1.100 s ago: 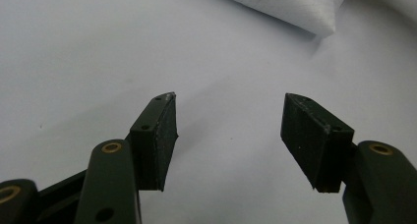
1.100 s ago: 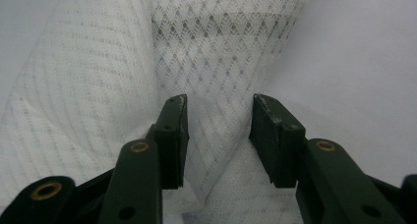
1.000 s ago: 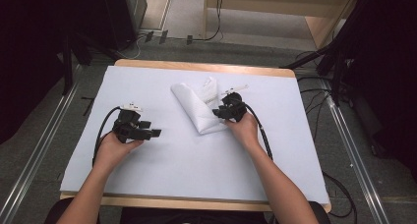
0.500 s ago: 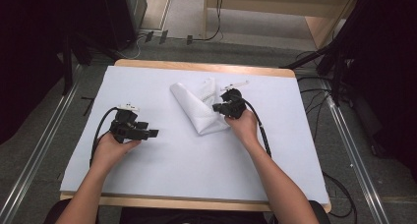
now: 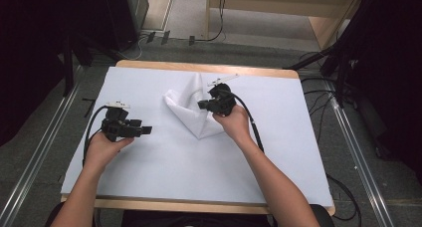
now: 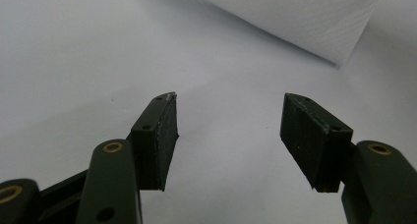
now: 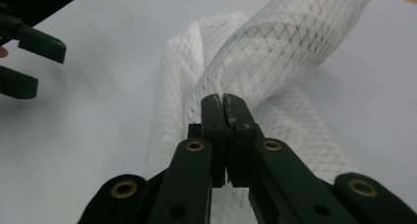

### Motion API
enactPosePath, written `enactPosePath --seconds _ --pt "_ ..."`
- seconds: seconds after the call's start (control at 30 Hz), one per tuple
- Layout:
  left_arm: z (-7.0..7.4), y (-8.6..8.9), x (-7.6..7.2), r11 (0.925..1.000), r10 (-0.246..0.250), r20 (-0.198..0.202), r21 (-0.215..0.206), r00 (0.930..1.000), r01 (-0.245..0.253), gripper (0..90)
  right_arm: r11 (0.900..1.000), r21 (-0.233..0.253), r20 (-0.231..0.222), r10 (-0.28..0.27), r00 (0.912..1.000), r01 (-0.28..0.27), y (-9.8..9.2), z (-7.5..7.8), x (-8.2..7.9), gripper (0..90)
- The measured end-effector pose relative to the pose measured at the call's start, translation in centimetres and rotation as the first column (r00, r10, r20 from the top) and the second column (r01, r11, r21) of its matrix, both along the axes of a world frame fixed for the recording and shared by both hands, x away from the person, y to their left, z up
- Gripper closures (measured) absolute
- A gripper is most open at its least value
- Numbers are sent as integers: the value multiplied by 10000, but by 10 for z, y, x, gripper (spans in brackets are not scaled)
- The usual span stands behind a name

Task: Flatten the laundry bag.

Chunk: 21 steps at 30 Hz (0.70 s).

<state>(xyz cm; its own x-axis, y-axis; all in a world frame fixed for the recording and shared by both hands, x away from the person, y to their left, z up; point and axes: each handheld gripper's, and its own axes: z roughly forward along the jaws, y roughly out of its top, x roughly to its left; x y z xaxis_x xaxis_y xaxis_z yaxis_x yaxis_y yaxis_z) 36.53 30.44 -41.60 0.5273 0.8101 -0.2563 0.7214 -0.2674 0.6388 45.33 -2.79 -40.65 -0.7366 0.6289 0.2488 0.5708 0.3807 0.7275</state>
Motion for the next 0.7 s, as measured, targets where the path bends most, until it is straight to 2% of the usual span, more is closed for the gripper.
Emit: enactPosePath --seconds 0.33,0.47,0.7 --pt "2 10 1 9996 252 35 -96 9997 -251 400 9946 52 -196 1033 9945 -1032 42 -6 -16 900" --pt "3 15 1 9994 336 39 -117 9994 -336 399 9925 137 -254 1221 9922 -1218 52 -8 -20 898" --pt "3 21 2 9986 488 28 -204 9988 -487 397 9842 106 -475 1773 9830 -1770 78 -16 -29 864"
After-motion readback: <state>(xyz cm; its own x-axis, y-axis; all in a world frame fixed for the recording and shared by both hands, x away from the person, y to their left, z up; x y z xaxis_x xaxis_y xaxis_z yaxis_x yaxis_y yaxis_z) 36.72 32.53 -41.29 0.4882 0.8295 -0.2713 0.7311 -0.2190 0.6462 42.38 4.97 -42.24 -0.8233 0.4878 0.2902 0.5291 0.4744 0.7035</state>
